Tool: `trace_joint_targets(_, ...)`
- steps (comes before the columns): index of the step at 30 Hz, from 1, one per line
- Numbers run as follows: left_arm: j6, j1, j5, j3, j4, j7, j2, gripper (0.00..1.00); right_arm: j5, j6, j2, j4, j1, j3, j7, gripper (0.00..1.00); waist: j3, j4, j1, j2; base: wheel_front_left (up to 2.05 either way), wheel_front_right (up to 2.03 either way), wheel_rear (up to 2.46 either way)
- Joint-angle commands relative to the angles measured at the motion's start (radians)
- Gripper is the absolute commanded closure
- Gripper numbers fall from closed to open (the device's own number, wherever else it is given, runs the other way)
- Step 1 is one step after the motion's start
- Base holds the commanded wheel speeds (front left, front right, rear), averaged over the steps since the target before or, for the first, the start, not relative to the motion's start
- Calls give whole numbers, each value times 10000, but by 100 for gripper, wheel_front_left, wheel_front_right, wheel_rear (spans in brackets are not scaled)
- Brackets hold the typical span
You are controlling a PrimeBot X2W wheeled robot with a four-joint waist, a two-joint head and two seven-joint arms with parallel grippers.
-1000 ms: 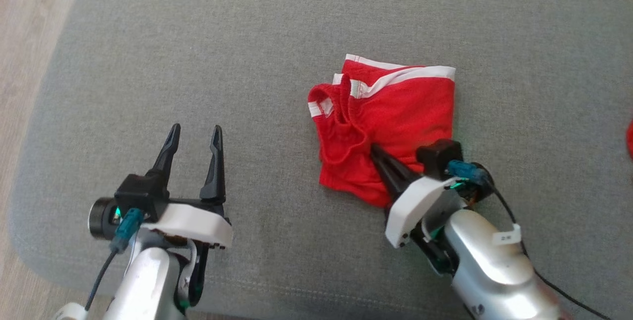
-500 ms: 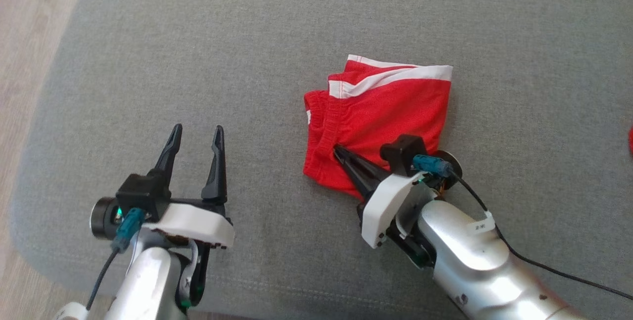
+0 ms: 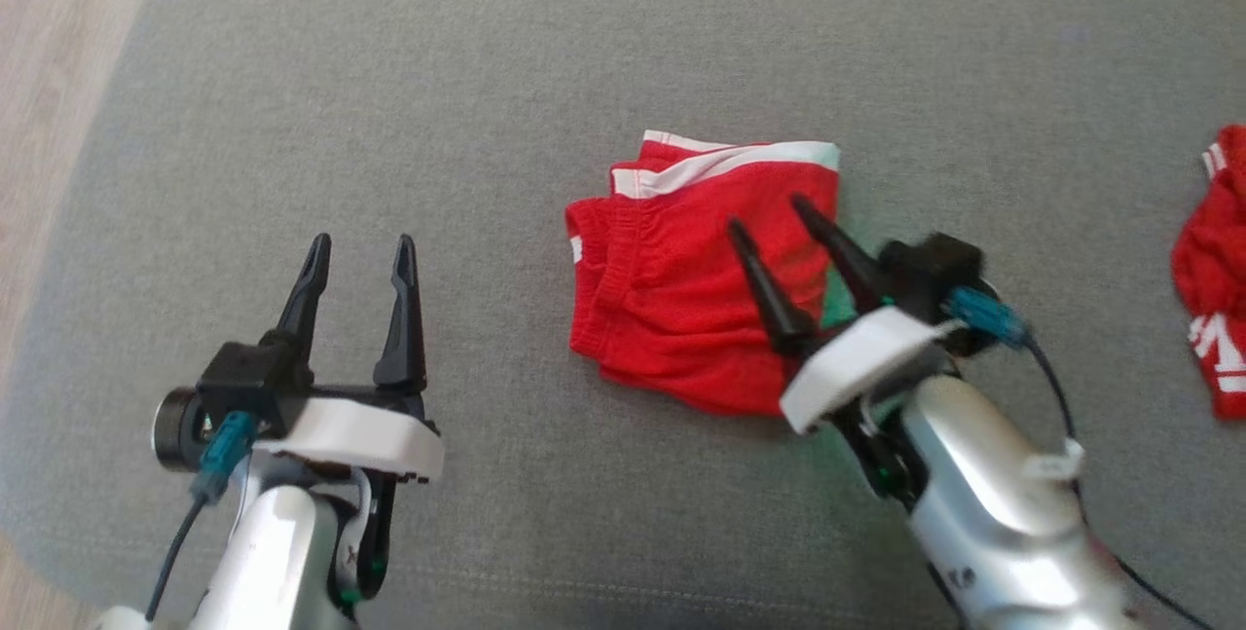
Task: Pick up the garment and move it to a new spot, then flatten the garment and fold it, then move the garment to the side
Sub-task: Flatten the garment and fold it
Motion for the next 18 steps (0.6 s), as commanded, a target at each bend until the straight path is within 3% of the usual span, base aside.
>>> trace_joint_targets(1,82,-73,-22,383,-387,-121,170,0,-149,-9,108,-419,167,-42,-97,0,-67,-67,0,0,0,0,0)
trace_joint_targets(10,20,444,48,624,-633,-122,353,0,-1875,-9,-86,-3481,2412,-3334,642,0,-556,-472,0,0,0,0,0)
trace_joint_targets(18,-65,894,-23,857,-724,-122,579,0,-2437,-9,73,-5531,3923,-4315,1503,0,-995,-832,0,0,0,0,0)
